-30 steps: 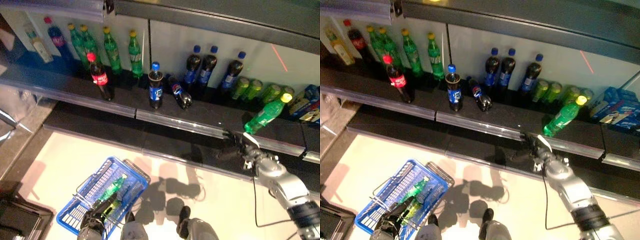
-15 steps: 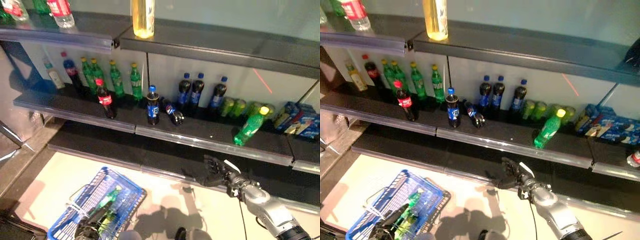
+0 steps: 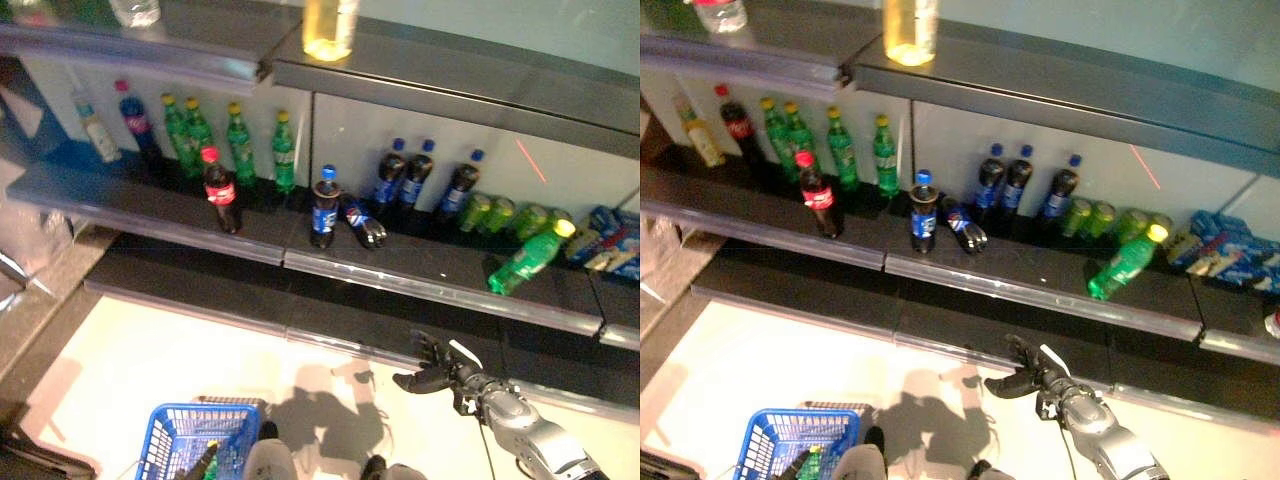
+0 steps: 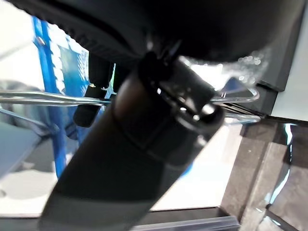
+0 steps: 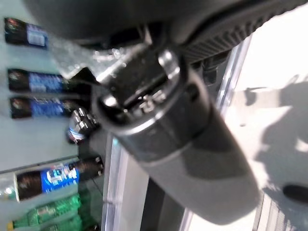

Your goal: Pick up the drink and place into the basket.

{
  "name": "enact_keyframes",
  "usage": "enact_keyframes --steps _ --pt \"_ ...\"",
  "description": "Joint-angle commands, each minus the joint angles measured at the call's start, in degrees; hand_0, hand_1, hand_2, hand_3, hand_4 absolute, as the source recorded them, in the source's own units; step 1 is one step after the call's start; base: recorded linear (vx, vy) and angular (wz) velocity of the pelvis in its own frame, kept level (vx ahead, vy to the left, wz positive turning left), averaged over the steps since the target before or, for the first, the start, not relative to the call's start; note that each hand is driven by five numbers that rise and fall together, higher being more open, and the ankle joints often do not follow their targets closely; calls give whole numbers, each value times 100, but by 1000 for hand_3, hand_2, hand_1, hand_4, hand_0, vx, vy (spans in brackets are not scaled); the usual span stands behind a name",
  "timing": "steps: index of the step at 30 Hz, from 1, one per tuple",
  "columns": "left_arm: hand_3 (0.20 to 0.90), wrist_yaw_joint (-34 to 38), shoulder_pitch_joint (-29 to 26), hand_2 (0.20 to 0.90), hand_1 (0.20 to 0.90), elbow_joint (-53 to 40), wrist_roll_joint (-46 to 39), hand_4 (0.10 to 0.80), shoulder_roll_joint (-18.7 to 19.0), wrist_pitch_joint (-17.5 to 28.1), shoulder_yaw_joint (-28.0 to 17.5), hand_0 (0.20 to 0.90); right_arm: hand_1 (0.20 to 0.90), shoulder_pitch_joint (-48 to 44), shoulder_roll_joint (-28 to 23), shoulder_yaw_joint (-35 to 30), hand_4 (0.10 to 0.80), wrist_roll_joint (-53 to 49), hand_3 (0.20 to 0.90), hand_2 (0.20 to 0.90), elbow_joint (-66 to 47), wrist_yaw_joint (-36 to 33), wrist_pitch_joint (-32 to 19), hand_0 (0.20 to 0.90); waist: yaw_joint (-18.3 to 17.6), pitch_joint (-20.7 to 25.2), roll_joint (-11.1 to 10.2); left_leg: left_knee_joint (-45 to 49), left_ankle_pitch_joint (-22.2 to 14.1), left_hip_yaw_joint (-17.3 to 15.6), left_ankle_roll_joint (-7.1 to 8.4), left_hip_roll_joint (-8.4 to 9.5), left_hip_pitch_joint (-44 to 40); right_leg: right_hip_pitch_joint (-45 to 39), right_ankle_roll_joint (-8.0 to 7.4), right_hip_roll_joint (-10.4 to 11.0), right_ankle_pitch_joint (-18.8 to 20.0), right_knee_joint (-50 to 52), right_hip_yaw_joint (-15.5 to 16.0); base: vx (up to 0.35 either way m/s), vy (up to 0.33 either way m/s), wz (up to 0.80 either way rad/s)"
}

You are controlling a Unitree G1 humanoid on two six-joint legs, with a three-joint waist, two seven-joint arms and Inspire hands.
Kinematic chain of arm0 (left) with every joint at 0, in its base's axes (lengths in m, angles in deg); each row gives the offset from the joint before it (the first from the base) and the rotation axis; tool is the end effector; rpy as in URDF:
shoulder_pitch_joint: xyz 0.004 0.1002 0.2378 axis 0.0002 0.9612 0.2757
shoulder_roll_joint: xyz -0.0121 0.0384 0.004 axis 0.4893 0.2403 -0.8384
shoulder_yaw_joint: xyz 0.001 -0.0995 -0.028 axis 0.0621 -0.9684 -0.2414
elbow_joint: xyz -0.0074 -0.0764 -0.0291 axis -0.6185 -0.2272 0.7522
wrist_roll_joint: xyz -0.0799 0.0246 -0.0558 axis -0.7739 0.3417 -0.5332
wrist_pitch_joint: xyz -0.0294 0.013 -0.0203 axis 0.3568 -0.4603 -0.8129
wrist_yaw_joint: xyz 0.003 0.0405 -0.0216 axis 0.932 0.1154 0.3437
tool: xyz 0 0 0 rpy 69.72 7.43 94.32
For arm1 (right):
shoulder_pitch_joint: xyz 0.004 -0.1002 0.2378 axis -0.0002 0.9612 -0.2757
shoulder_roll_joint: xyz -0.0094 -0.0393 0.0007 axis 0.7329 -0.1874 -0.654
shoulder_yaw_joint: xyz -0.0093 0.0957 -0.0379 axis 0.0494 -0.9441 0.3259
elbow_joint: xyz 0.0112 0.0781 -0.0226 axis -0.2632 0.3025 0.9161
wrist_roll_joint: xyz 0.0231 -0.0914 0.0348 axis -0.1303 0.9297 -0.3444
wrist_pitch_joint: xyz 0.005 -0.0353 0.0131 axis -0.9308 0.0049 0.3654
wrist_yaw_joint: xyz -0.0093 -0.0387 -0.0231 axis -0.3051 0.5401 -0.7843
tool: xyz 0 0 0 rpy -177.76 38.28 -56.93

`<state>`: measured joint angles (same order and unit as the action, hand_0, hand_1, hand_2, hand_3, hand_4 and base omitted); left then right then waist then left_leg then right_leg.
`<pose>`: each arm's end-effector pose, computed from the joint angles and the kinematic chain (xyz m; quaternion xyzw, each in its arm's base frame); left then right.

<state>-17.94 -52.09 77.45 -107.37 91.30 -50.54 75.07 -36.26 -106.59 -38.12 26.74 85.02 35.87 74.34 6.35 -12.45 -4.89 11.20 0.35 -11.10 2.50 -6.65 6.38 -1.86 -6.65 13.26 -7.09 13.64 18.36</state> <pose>0.0401 0.2471 -0.1096 -0.3233 0.3771 0.4592 0.7365 0.1596 -0.2169 0.0105 -0.0984 0.3122 0.0969 0.9399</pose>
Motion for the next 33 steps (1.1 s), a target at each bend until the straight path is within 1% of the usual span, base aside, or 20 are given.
enact_keyframes --steps 1,2,3,4,5,6,7,8,10,11,12,13,14,17,18,22,23,27,30,33 --pt "200 -353 -47 300 300 -948 642 100 153 327 526 300 900 -593 81 -198 800 -108 900 900 -557 -332 -665 900 138 160 104 -197 220 -54 -88 154 127 -273 -196 -1 463 1082 -270 248 321 46" --pt "200 -355 -45 300 300 -994 639 100 176 334 556 300 900 -579 103 -174 800 -116 900 900 -588 -368 -677 900 129 167 117 -258 190 -45 -144 224 65 -181 -229 6 558 1266 -326 252 300 20" --pt "200 -410 -26 300 300 -1079 645 100 244 379 621 300 900 -533 159 -129 800 -91 900 900 -660 -420 -742 900 109 180 172 -376 102 -13 -255 366 -66 -24 -269 -15 727 1699 -377 248 257 22" --pt "200 -417 9 300 300 -1160 658 100 296 417 660 300 900 -515 211 -75 800 -10 900 900 -688 -435 -799 900 114 197 200 -457 43 -24 -310 453 -166 89 -268 7 832 1882 -401 259 265 25" --pt "200 -319 6 300 300 -1283 593 100 325 441 732 300 900 -598 266 28 800 75 900 900 -684 -471 -829 900 45 180 246 -597 -17 -62 -353 506 -346 422 -263 -67 947 1954 -486 203 131 3" --pt "200 -302 -36 300 300 -1316 534 100 359 433 798 300 900 -660 256 54 800 94 900 900 -654 -501 -866 900 -16 159 254 -623 -16 -43 -340 551 -368 472 -158 -373 690 1545 -462 155 49 -15" --pt "200 -296 -58 300 300 -1330 513 100 378 415 826 300 900 -689 234 55 800 95 900 900 -642 -514 -884 900 -52 143 249 -621 -22 -18 -331 578 -373 472 -96 -511 580 1334 -455 210 -51 -13" --pt "200 -317 -104 300 300 -1327 545 100 387 375 856 300 900 -747 193 28 800 123 900 900 -589 -507 -973 900 -104 122 187 -559 -55 14 -283 669 -373 452 36 -651 545 452 -399 187 -104 17" --pt "200 -330 -177 300 300 -1318 536 100 407 359 846 300 900 -882 102 -5 800 138 900 900 -530 -452 -1156 900 -155 57 102 -526 -131 -56 -258 705 -428 568 -62 -416 900 -246 -324 129 -182 31" --pt "200 -296 -263 300 300 -1335 508 100 426 337 860 300 900 -977 55 -9 800 194 900 900 -533 -498 -1303 900 -233 -18 40 -536 -235 -60 -248 726 -492 756 -208 -274 1273 -717 -435 78 -253 30" --pt "200 -242 -343 300 300 -1365 454 100 459 323 890 300 900 -1074 -26 -23 800 182 900 900 -620 -588 -1378 900 -332 -99 16 -576 -340 -28 -254 699 -572 1014 -331 -177 1587 -805 -627 99 -277 26" --pt "200 -143 -391 300 300 -1416 381 100 469 328 936 300 900 -1128 -19 -45 800 253 900 900 -736 -706 -1402 900 -425 -150 2 -589 -438 47 -273 668 -643 1262 -395 -129 1825 -687 -881 121 -250 41" --pt "200 -48 -408 300 300 -1471 377 100 451 286 949 300 900 -1152 -65 -182 800 328 900 900 -873 -828 -1398 900 -419 -126 -1 -505 -476 140 -267 611 -602 1076 -348 -237 1501 -772 -882 121 -193 40" --pt "200 31 -261 300 300 -1480 441 100 238 298 894 300 900 -1155 -225 -514 800 356 900 900 -1121 -981 -1290 900 -355 25 -59 -329 -482 229 -161 617 -526 616 -255 -382 1304 -1082 -778 182 -186 60" --pt "200 20 -231 300 300 -1474 464 100 211 303 876 300 900 -1156 -252 -557 800 350 900 900 -1155 -985 -1270 900 -343 42 -64 -321 -479 231 -143 609 -527 570 -243 -390 1290 -1108 -751 155 -117 42" --pt "200 -113 17 300 300 -1354 574 100 36 398 771 300 900 -1131 -488 -937 800 349 900 900 -1450 -1056 -1125 900 -256 68 -81 -361 -400 209 -18 497 -496 375 -117 -504 1119 -1213 -606 55 -102 12" --pt "200 -145 0 300 300 -1317 549 100 38 380 716 300 900 -1142 -562 -999 800 387 900 900 -1501 -1144 -1144 900 -270 38 -78 -407 -360 132 14 446 -470 367 -102 -521 1094 -1261 -540 -70 -53 3" --pt "200 -132 -23 300 300 -1356 617 100 7 329 741 300 900 -987 -696 -1177 800 568 900 900 -1767 -1413 -1085 900 -401 9 -26 -531 -289 -93 45 362 -509 335 -91 -517 1087 -1342 -466 -43 22 15" --pt "200 -103 24 300 300 -1403 592 100 6 338 732 300 900 -807 -739 -1319 800 640 900 900 -1941 -1590 -1095 900 -482 16 18 -582 -303 -162 29 359 -586 333 -114 -492 1076 -1318 -495 13 89 6" --pt "200 -102 33 300 300 -1426 594 100 40 336 686 300 900 -657 -676 -1409 800 665 900 900 -2075 -1825 -1274 900 -564 34 60 -604 -364 -255 -21 378 -713 321 -162 -440 1065 -1263 -540 52 75 -7"
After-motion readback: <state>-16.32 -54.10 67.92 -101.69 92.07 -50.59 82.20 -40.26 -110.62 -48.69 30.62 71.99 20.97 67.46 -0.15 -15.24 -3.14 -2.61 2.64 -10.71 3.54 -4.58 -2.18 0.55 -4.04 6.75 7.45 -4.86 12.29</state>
